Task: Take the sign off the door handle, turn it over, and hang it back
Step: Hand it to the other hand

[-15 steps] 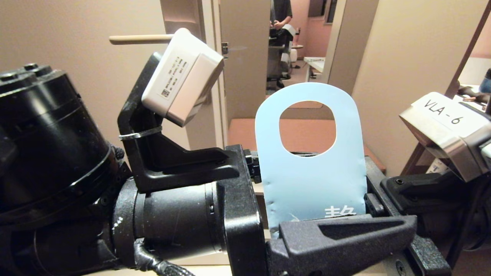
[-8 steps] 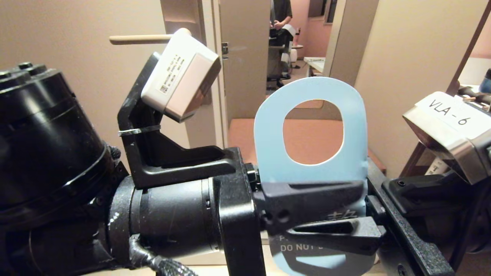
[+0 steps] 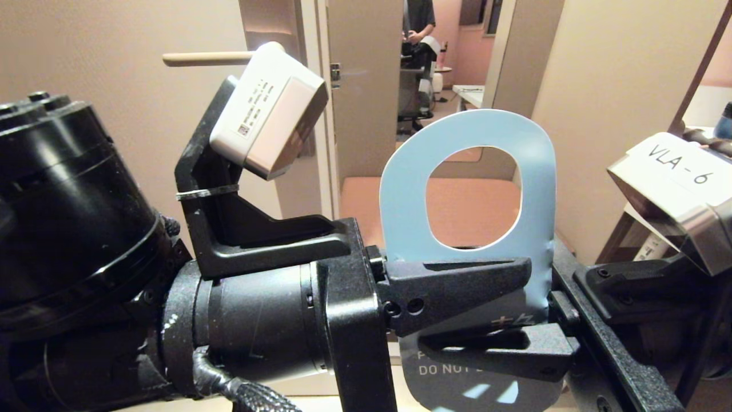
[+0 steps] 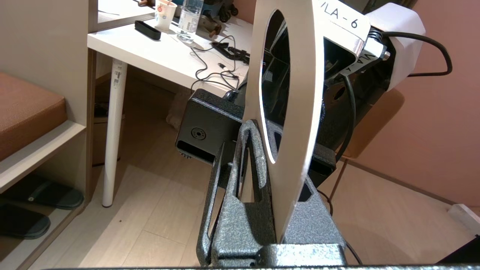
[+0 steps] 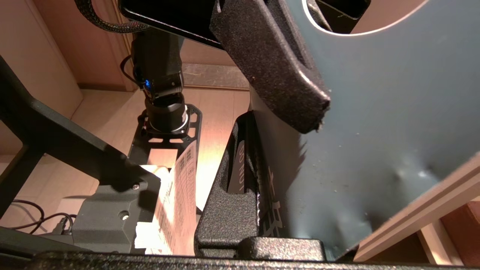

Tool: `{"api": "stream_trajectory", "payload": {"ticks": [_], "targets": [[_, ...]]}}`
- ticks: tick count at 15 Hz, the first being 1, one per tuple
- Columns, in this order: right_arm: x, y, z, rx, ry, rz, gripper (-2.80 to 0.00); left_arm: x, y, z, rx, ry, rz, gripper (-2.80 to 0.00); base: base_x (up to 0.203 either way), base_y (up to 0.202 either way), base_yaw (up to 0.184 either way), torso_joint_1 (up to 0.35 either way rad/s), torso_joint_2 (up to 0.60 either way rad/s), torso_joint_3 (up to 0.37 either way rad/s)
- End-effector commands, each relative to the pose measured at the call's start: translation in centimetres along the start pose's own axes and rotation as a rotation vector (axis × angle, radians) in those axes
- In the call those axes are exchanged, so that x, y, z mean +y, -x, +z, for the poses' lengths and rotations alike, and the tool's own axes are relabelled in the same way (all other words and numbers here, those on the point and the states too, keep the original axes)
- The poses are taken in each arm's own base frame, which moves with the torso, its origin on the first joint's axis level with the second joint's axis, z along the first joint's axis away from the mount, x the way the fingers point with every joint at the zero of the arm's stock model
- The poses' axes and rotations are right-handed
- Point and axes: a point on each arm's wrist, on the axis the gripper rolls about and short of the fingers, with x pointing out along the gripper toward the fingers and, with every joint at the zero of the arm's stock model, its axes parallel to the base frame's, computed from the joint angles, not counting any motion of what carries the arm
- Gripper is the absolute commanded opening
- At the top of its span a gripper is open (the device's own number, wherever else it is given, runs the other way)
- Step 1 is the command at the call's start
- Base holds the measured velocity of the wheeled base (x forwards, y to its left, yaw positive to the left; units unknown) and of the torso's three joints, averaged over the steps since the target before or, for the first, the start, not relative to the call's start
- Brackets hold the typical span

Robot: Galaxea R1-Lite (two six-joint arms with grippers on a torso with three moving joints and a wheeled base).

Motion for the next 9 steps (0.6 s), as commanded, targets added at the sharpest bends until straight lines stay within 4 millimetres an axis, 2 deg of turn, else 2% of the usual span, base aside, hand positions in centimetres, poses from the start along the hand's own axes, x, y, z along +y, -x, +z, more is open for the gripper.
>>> {"api": "stream_trajectory", "payload": {"ticks": [1,2,3,9], "targets": [[-0.03,-0.08,-0.11,0.003,-0.002,-0.001,-2.80,-0.06,0.02,0.05,-0.003,0.000,-0.007,-2.80,0.000,0.000,0.000,0.000,0.00,0.000],[-0.05,-0.08,-0.11,0.004,-0.002,-0.008,-2.80,-0.06,0.02,0.05,-0.003,0.000,-0.007,-2.80,0.000,0.000,0.000,0.000,0.00,0.000],[-0.03,-0.04,-0.13,0.005,-0.002,-0.014,0.00,-0.06,0.02,0.05,-0.003,0.000,-0.007,-2.80,0.000,0.000,0.000,0.000,0.00,0.000],[-0.05,-0.02,-0.22,0.007,-0.007,-0.016,0.00,-0.06,0.06,0.10,-0.005,-0.001,-0.006,-2.80,0.000,0.000,0.000,0.000,0.00,0.000]]}}
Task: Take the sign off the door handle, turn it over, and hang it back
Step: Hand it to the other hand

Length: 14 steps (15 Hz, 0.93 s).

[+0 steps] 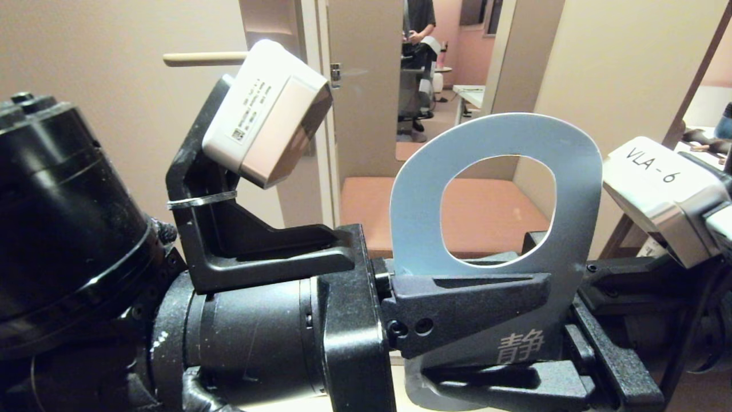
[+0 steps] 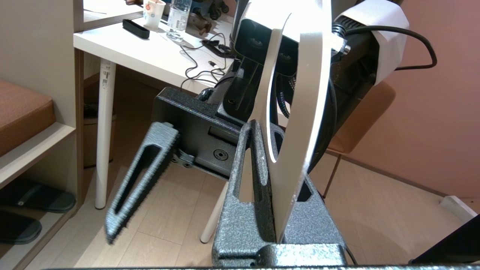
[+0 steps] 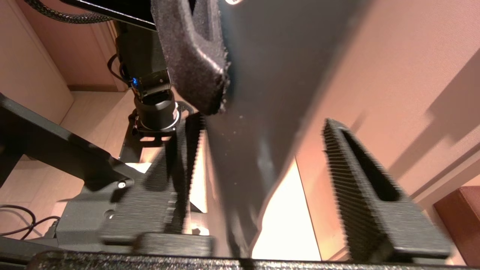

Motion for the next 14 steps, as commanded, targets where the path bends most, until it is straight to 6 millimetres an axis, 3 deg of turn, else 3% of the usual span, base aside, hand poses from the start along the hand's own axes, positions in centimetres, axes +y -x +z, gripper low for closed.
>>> {"api": "stream_trajectory", "payload": {"ticks": [1,8,14], "targets": [[-0.1,0.0,0.0,-0.002,0.002,0.002,0.00,-0.1,0.1,0.1,-0.006,-0.002,-0.001,-2.80,0.000,0.000,0.000,0.000,0.00,0.000],[-0.4,1.5,0.6,-0.029,0.016,-0.048,0.00,0.7,1.5,0.0,-0.012,-0.011,0.052,-2.80,0.000,0.000,0.000,0.000,0.00,0.000],[0.3,4.3,-0.6,-0.023,0.002,-0.119,0.00,2.3,4.4,1.7,-0.085,-0.044,0.167,-2.80,0.000,0.000,0.000,0.000,0.00,0.000]]}}
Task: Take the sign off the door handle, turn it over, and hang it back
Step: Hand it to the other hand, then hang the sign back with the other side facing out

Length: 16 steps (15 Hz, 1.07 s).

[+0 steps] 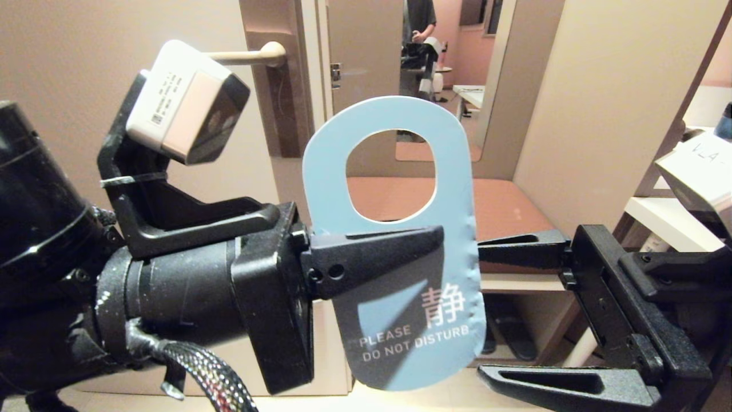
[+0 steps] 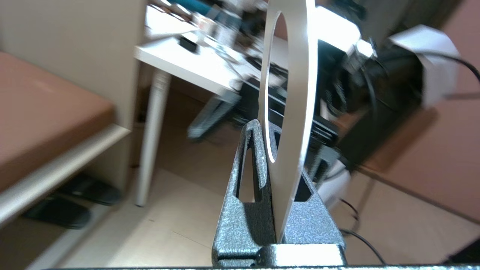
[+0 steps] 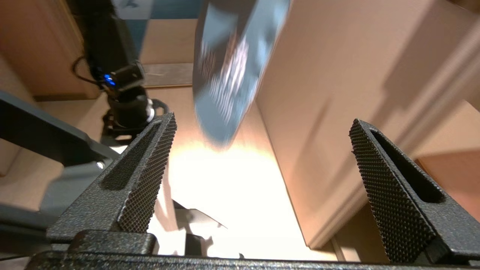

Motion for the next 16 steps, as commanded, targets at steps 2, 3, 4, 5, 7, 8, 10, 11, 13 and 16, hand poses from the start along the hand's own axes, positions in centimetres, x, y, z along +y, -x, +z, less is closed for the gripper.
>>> {"api": "stream_trajectory", "payload": {"ticks": [2,3,4,5,7,8,10,11,13,16], "targets": [[0.1,1.5,-0.1,-0.013,0.005,-0.045,0.00,0.2,1.1,0.9,-0.039,-0.017,0.026,-2.80,0.000,0.000,0.000,0.000,0.00,0.000],[-0.1,1.8,-0.2,-0.014,0.004,-0.059,0.00,0.2,1.1,0.9,-0.039,-0.018,0.024,-2.80,0.000,0.000,0.000,0.000,0.00,0.000],[-0.2,1.9,-0.3,-0.012,0.001,-0.067,0.00,0.2,1.1,0.9,-0.039,-0.018,0.024,-2.80,0.000,0.000,0.000,0.000,0.00,0.000],[-0.2,2.0,-0.3,-0.011,0.000,-0.071,0.00,0.2,1.1,0.9,-0.039,-0.018,0.024,-2.80,0.000,0.000,0.000,0.000,0.00,0.000],[-0.1,2.2,-0.5,-0.008,-0.003,-0.071,0.00,0.0,1.4,1.0,-0.044,-0.020,0.022,-2.80,0.000,0.000,0.000,0.000,0.00,0.000],[0.0,2.2,-0.7,-0.006,-0.004,-0.071,0.00,0.0,1.5,1.0,-0.042,-0.019,0.023,-2.80,0.000,0.000,0.000,0.000,0.00,0.000],[0.1,2.3,-1.0,0.001,-0.009,-0.068,0.00,-0.1,1.8,0.7,-0.038,-0.017,0.023,-2.80,0.000,0.000,0.000,0.000,0.00,0.000],[0.1,2.3,-1.0,-0.008,-0.002,-0.069,0.00,-0.2,2.0,0.6,-0.036,-0.016,0.024,-2.80,0.000,0.000,0.000,0.000,0.00,0.000],[0.0,2.1,-1.5,-0.021,0.010,-0.073,-2.80,-0.3,2.1,0.5,-0.035,-0.016,0.022,-2.80,0.000,0.000,0.000,0.000,0.00,0.000],[0.0,2.2,-1.6,-0.019,0.010,-0.080,-2.80,-0.4,2.2,0.6,-0.039,-0.018,0.021,-2.80,0.000,0.000,0.000,0.000,0.00,0.000]]}}
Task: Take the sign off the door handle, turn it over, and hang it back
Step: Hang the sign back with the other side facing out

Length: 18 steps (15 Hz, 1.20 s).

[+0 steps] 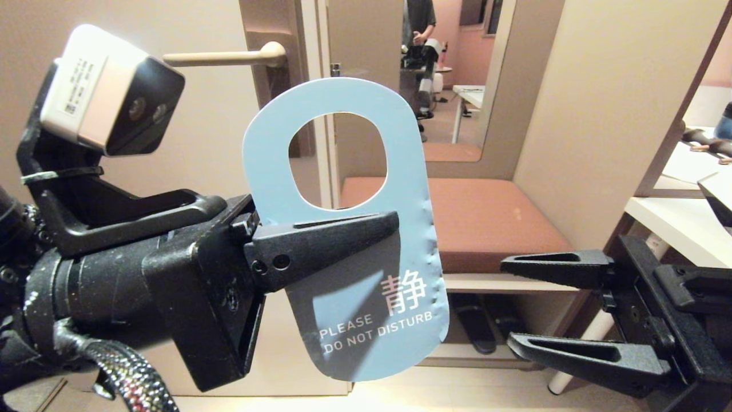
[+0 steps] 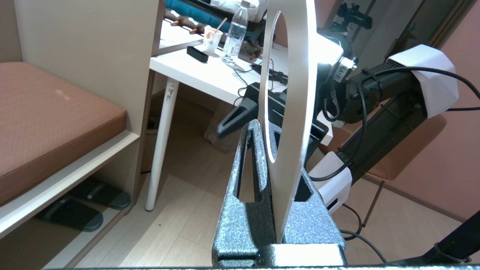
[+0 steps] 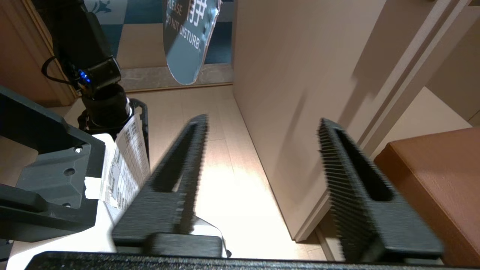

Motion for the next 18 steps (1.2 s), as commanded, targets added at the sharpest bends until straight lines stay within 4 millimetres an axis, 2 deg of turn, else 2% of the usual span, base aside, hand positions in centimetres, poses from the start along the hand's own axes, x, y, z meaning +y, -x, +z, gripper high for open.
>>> {"api": "stream_trajectory", "payload": {"ticks": [1,5,8,11,13,15,18], "targets": [[-0.1,0.0,-0.1,0.001,-0.001,-0.005,-2.80,-0.1,0.2,-0.1,-0.001,0.000,-0.001,-2.80,0.000,0.000,0.000,0.000,0.00,0.000],[-1.8,1.6,-0.7,0.020,-0.022,-0.182,-2.80,-0.4,0.7,0.0,-0.008,-0.003,-0.005,-2.80,0.000,0.000,0.000,0.000,0.00,0.000],[-3.2,4.5,-2.4,0.025,-0.046,-0.410,-2.80,-0.6,1.1,0.1,-0.016,-0.010,-0.004,-2.80,0.000,0.000,0.000,0.000,0.00,0.000],[-3.4,7.9,-5.0,0.032,-0.075,-0.625,-2.80,-0.8,1.6,-0.2,-0.016,-0.012,-0.002,-2.80,0.000,0.000,0.000,0.000,0.00,0.000],[-2.6,9.4,-6.6,0.034,-0.086,-0.725,-2.80,-0.8,2.0,-0.6,-0.006,-0.028,0.002,-2.80,0.000,0.000,0.000,0.000,0.00,0.000],[-0.9,10.1,-6.9,0.008,-0.069,-0.740,-2.80,-0.8,2.3,-1.0,0.004,-0.027,0.006,-2.80,0.000,0.000,0.000,0.000,0.00,0.000],[1.8,10.7,-8.8,0.012,-0.084,-0.742,-2.80,-0.9,2.8,-1.4,0.011,-0.025,0.007,-2.80,0.000,0.000,0.000,0.000,0.00,0.000]]}}
